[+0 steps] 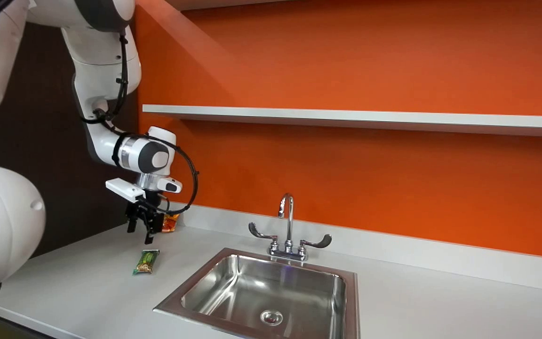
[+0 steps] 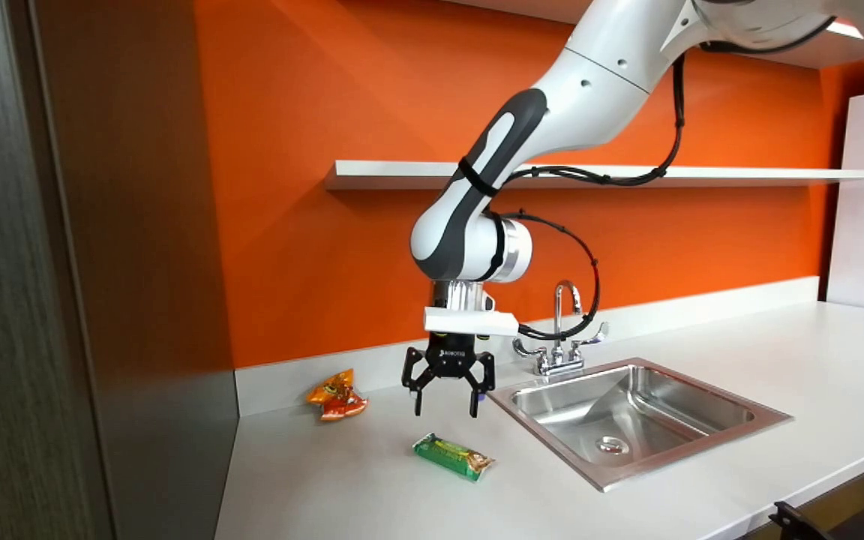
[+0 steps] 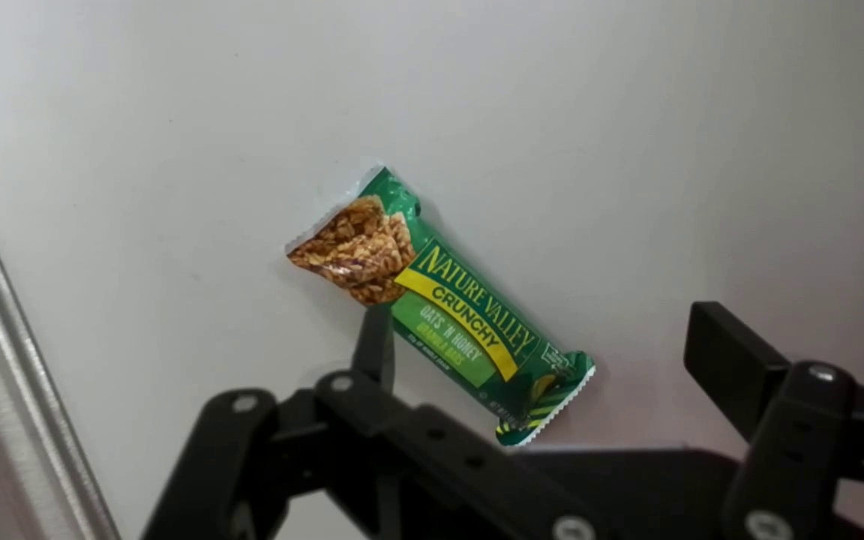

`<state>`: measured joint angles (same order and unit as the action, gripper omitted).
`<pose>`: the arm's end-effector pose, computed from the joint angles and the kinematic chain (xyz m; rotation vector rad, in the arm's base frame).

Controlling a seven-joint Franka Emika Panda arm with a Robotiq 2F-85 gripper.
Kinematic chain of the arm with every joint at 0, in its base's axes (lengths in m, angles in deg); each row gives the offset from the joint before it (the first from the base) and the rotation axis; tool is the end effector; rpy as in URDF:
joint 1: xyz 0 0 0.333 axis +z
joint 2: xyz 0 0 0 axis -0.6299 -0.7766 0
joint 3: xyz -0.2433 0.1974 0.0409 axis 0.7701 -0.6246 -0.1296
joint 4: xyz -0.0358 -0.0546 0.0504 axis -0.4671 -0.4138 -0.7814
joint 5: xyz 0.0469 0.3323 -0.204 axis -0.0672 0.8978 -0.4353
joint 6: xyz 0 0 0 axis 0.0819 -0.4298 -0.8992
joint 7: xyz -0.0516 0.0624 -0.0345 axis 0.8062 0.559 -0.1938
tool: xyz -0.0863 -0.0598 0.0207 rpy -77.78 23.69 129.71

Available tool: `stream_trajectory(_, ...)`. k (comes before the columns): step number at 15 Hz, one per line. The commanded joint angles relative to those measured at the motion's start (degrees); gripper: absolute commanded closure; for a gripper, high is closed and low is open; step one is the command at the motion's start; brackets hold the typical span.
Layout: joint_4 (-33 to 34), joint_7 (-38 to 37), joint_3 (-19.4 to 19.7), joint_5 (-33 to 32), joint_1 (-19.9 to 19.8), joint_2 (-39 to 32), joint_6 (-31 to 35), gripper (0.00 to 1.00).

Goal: Pick up a pack of snack and put it in the sink

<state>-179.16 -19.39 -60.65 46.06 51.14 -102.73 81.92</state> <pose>0.5280 0.2006 0.2337 -2.9585 0.2649 0.1843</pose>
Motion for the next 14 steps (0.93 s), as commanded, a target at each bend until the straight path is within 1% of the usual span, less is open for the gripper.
stream_trajectory(1,0.2,2.3,0.0,-0.9,-0.1,-0.1,-0.4,0.00)
stream_trajectory(5,0.2,5.0,0.4,-4.2,0.3,-0.5,-0.2,0.00)
stream_trajectory(14,0.7,13.6,0.0,-10.8,0.4,-2.3,-0.1,0.00)
